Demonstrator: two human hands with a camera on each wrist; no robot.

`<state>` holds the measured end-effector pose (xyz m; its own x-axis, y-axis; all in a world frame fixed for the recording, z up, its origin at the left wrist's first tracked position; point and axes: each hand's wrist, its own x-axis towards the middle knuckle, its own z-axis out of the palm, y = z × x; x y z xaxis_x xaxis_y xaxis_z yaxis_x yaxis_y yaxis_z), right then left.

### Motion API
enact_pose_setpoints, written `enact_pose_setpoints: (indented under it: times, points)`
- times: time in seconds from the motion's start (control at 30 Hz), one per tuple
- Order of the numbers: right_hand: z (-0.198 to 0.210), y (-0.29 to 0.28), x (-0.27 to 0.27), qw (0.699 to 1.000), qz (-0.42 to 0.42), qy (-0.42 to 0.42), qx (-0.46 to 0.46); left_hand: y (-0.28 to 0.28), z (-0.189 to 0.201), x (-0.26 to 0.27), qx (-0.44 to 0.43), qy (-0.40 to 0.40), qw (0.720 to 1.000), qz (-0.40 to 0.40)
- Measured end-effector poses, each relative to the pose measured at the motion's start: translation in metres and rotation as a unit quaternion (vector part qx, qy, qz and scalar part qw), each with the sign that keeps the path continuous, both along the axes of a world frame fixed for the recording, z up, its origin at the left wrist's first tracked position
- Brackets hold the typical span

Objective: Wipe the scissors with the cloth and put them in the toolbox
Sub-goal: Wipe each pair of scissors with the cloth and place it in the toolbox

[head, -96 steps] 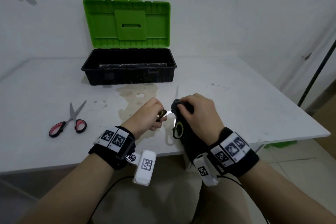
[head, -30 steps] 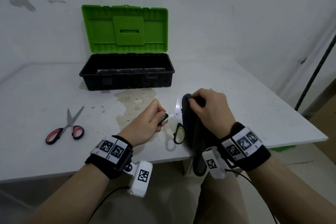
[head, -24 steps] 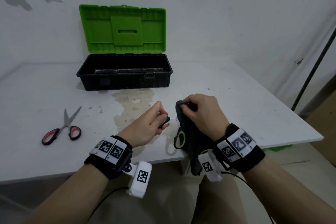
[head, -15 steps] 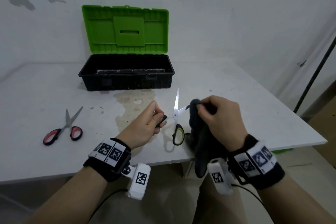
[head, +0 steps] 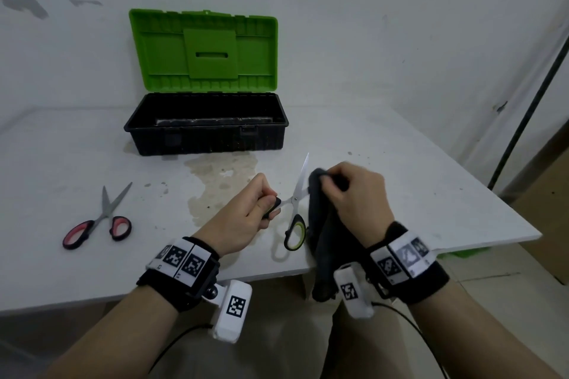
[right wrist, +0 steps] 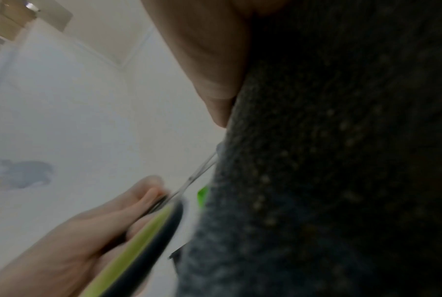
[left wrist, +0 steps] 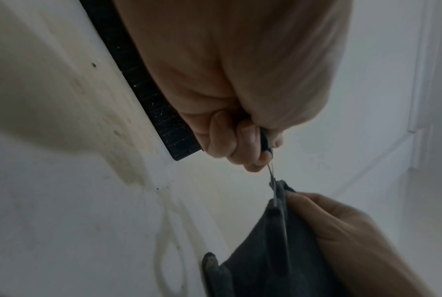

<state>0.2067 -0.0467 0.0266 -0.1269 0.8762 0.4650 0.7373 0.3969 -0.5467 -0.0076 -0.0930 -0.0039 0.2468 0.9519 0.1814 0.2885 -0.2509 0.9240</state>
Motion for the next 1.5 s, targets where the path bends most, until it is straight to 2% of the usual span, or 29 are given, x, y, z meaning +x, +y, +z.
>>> enact_pose_setpoints:
  times: [0.1,0.2,0.3,0.4,0.5,0.6,0.8,0.9,1.03,1.13,1.23,1.33,1.4,1.43,1.5]
  points:
    - [0.006,0.017,0.022,0.998,-0.06,0.022,-0.001,0.0,-0.003,-0.003,-0.008,-0.005,1.0,-0.002]
    - [0.015,0.016,0.034,0.996,-0.081,0.034,0.018,0.002,-0.003,-0.005,-0.016,-0.018,1.0,0.001]
    - [0.024,-0.002,0.031,0.997,-0.052,0.049,0.024,0.004,-0.002,-0.003,-0.018,-0.047,0.999,0.008]
    - [0.026,-0.023,0.013,0.999,0.014,0.04,0.027,0.005,-0.001,0.001,-0.02,-0.057,0.998,0.015]
    - [0.015,-0.03,-0.007,0.997,0.072,-0.02,0.025,0.006,-0.002,0.007,-0.016,-0.04,0.999,0.023]
    - [0.001,-0.027,-0.025,0.992,0.087,-0.084,0.018,0.007,-0.002,0.011,-0.006,-0.021,0.999,0.027]
    - [-0.007,-0.027,-0.026,0.986,0.112,-0.121,-0.022,0.008,-0.007,0.005,0.013,-0.018,0.997,0.078]
    - [0.007,-0.017,-0.009,0.994,0.084,-0.058,-0.034,0.013,-0.008,-0.001,0.008,-0.043,0.991,0.126]
    - [0.033,0.021,0.013,1.0,0.005,0.022,-0.009,0.024,0.0,-0.008,0.012,-0.045,0.983,0.177]
    - [0.027,0.055,0.014,0.999,-0.03,0.03,-0.021,0.03,0.007,-0.007,0.026,-0.059,0.983,0.172]
    - [0.007,0.076,0.01,0.997,-0.032,0.02,-0.068,0.036,0.007,-0.003,0.025,-0.073,0.983,0.169]
    - [-0.01,0.081,0.006,0.991,-0.014,-0.029,-0.133,0.039,0.005,0.001,0.022,-0.079,0.981,0.177]
    - [-0.015,0.077,0.003,0.989,-0.018,-0.064,-0.134,0.042,0.003,0.003,0.025,-0.084,0.98,0.178]
    - [-0.014,0.072,0.0,0.991,-0.026,-0.061,-0.117,0.043,0.002,0.004,0.026,-0.089,0.98,0.178]
    - [-0.008,0.056,-0.007,0.995,-0.011,0.008,-0.096,0.046,0.002,0.007,0.03,-0.098,0.978,0.183]
